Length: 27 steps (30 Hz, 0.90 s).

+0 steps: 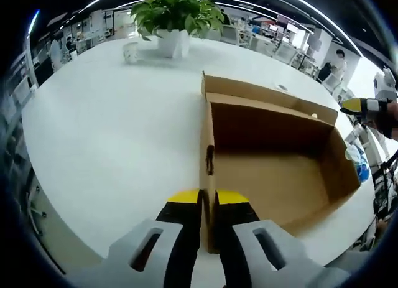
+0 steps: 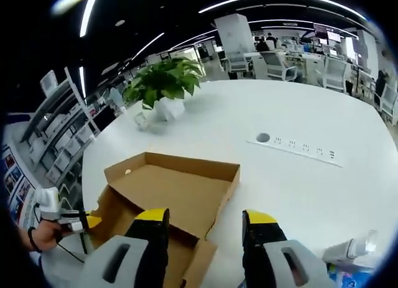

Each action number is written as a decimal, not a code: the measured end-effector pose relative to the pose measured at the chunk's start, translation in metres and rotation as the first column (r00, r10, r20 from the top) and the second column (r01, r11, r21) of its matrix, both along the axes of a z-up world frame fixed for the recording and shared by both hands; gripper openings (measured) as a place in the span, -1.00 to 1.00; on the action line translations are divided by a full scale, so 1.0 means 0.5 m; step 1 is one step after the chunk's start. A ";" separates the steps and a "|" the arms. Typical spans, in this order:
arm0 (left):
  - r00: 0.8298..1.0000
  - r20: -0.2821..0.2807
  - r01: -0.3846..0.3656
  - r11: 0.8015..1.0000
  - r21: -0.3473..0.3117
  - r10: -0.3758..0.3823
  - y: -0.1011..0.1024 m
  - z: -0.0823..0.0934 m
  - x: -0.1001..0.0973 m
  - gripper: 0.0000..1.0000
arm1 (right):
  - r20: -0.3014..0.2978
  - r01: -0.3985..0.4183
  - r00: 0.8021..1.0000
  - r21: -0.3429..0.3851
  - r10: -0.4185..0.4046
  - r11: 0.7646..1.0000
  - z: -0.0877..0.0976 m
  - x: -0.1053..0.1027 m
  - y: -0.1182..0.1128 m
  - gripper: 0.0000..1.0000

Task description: Operate the shoe box by opening the lid, removing the specified soft item, and placing it in the target area until the item is outside and the box remains undamaged.

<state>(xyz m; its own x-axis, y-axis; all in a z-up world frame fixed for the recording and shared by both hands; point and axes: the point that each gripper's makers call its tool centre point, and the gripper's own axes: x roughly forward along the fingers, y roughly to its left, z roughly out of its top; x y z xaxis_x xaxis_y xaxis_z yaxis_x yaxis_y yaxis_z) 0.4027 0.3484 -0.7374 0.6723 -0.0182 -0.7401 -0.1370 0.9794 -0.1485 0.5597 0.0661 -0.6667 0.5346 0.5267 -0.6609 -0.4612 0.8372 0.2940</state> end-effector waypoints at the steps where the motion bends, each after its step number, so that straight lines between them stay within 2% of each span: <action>1: 1.000 0.001 -0.001 1.000 -0.001 0.001 -0.001 0.000 0.000 -0.88 | -0.006 0.006 1.000 0.001 -0.006 1.000 -0.004 0.009 0.002 -0.14; 5: 1.000 0.000 0.000 1.000 -0.001 0.000 0.000 -0.003 0.001 -0.88 | -0.019 0.013 1.000 0.005 -0.013 1.000 -0.017 0.033 0.011 -0.15; 10: 1.000 -0.001 -0.010 1.000 -0.005 0.010 -0.001 -0.004 -0.001 -0.88 | -0.039 0.000 0.999 -0.039 -0.001 0.999 -0.054 0.060 0.019 -0.19; 16: 1.000 -0.005 -0.002 1.000 0.012 0.003 -0.002 -0.005 -0.002 -0.89 | -0.067 0.039 0.997 -0.046 -0.042 0.998 -0.086 0.095 0.026 -0.29; 18: 1.000 -0.005 -0.002 1.000 0.012 0.003 -0.002 -0.005 -0.003 -0.89 | -0.082 0.054 0.995 -0.062 -0.059 0.997 -0.107 0.117 0.018 -0.32; 22: 1.000 -0.003 -0.002 1.000 0.013 0.002 -0.002 -0.005 -0.004 -0.89 | -0.111 0.074 0.991 -0.061 -0.081 0.995 -0.126 0.129 0.022 -0.42; 27: 1.000 -0.007 0.001 1.000 0.020 -0.001 -0.004 -0.006 -0.007 -0.89 | -0.135 0.088 0.986 -0.101 -0.101 0.991 -0.149 0.144 0.010 -0.48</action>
<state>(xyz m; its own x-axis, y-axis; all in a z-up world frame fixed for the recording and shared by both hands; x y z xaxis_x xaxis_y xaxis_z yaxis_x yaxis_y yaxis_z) 0.3992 0.3463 -0.7402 0.6674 -0.0045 -0.7447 -0.1366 0.9823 -0.1284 0.6317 0.0713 -0.7414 0.4781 0.4098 -0.7768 -0.3387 0.9021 0.2674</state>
